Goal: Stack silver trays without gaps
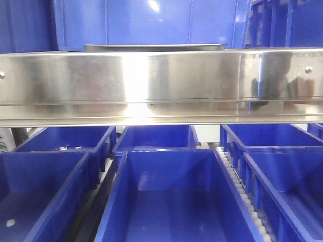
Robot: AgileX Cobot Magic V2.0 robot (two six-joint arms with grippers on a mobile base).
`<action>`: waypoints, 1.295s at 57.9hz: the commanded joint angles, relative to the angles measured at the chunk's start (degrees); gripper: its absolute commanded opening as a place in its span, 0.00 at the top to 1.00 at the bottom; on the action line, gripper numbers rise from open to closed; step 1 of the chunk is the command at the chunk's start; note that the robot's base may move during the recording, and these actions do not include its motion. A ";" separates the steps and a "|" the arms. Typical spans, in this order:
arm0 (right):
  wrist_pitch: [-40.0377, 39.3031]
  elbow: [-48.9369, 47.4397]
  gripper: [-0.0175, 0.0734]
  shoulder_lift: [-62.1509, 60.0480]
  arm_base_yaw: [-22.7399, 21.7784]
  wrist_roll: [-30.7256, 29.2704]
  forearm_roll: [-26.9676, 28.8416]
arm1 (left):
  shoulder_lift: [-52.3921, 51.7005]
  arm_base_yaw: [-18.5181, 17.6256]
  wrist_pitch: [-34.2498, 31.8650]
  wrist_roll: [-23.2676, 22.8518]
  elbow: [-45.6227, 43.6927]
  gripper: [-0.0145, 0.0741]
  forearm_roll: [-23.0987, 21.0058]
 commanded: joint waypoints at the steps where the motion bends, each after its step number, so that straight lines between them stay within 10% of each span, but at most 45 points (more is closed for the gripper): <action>1: -1.52 0.11 0.88 -0.21 -0.48 -0.38 -0.48 | -0.27 -0.34 -0.80 -0.31 0.10 0.84 0.08; 75: 0.51 0.11 0.88 -0.21 -0.48 3.35 -1.00 | -0.27 -0.34 -0.80 -0.31 0.10 0.84 0.08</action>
